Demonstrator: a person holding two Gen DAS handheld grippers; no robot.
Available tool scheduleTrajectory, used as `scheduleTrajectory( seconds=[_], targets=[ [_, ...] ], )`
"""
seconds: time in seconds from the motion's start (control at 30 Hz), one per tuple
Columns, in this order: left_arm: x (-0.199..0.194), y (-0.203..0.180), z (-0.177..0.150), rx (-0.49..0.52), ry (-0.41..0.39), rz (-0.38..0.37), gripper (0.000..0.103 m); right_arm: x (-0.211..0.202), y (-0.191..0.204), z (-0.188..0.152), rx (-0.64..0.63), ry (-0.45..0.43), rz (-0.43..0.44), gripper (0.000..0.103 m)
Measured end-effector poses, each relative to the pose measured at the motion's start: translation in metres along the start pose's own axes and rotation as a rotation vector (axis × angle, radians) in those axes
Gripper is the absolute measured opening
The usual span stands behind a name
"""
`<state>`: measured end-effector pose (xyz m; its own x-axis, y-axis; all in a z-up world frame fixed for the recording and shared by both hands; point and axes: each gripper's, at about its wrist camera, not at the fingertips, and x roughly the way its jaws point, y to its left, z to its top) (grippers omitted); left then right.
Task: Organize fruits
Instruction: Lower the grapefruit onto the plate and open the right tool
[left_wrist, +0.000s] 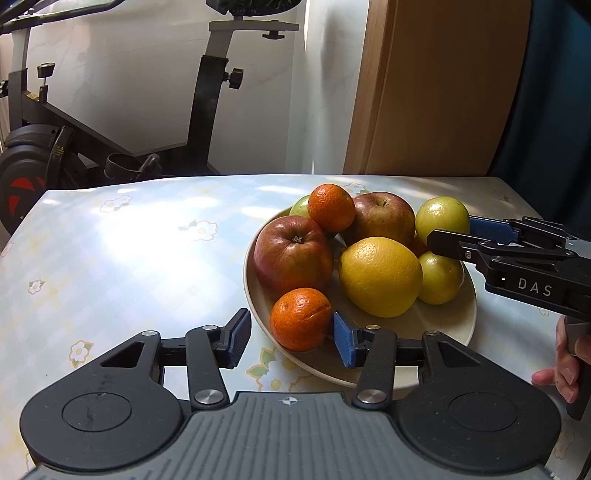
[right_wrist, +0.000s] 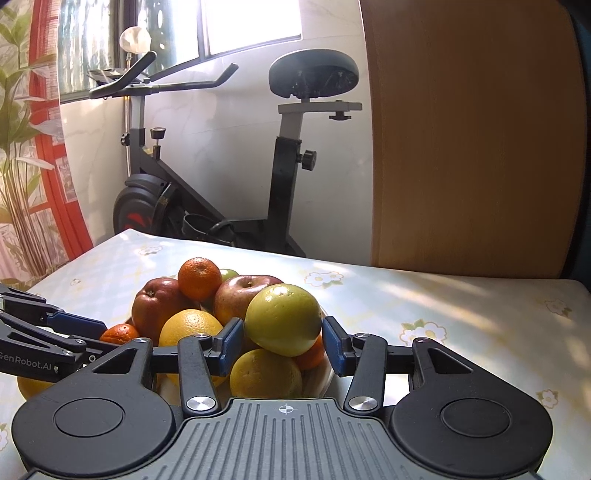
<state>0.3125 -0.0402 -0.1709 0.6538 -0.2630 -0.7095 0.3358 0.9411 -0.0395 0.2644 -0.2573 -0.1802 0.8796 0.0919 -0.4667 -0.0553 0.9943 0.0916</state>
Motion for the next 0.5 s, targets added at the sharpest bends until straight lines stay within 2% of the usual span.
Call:
scheduleTrajectory(
  seconds=[0.5],
  targets=[
    [-0.007,-0.003,-0.001,0.013,-0.017,-0.003,0.051,-0.020,0.010,0.005,-0.026,-0.047,0.074,0.047]
  ],
)
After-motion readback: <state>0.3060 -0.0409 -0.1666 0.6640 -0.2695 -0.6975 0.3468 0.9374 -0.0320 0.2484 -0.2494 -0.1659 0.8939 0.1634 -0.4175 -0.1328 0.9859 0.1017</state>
